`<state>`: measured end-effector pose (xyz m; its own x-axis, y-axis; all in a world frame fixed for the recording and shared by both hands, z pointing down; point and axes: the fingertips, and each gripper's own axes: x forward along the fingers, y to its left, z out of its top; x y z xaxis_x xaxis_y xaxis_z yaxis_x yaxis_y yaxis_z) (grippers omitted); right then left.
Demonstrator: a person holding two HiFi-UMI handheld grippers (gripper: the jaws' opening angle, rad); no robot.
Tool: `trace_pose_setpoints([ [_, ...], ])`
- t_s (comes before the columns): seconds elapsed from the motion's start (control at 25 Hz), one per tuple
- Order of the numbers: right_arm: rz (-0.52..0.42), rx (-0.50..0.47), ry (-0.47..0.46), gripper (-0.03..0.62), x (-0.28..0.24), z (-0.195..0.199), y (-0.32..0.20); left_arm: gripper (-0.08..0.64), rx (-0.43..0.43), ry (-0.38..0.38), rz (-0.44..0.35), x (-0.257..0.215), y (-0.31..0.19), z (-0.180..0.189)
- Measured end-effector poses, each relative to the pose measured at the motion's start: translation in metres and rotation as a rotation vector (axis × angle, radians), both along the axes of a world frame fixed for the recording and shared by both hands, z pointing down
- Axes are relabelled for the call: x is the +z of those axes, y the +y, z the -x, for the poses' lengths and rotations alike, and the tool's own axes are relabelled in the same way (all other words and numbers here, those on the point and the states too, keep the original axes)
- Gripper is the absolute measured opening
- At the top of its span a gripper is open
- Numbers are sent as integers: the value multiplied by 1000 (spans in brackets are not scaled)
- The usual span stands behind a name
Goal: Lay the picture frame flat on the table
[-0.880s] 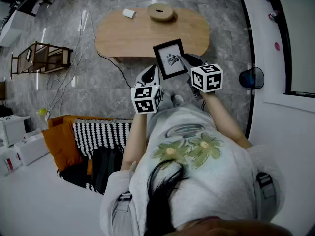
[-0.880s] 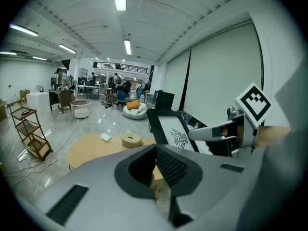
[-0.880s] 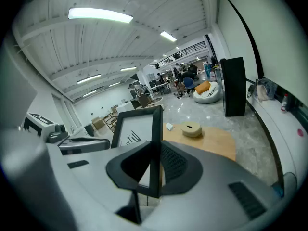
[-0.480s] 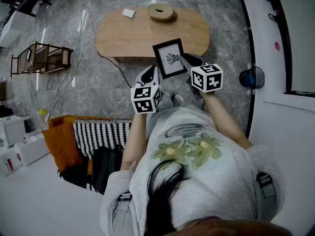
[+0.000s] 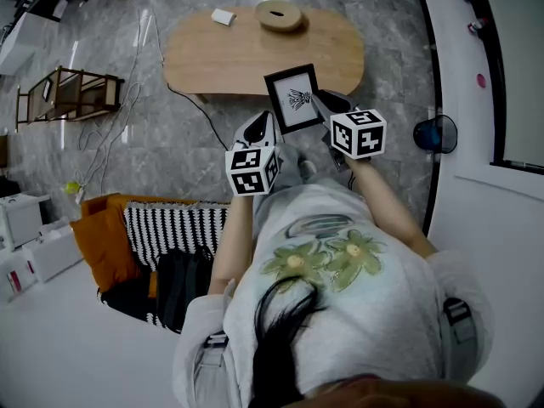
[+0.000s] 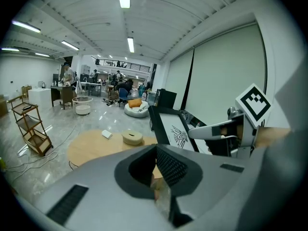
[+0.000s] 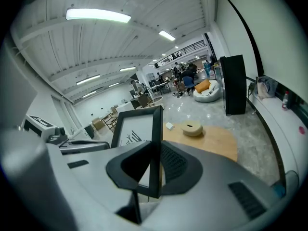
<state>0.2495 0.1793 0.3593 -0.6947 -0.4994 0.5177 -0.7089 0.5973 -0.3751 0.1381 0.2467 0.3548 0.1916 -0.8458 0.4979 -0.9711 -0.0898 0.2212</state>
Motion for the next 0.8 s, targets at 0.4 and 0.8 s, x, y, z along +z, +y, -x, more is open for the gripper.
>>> trace_pose_setpoints([
  [0.4, 22, 3, 12, 67, 11, 19, -37, 17, 4, 18, 26, 13, -39, 20],
  [0.8, 29, -12, 37, 67, 16, 56, -101, 17, -12, 37, 63, 27, -96, 64],
])
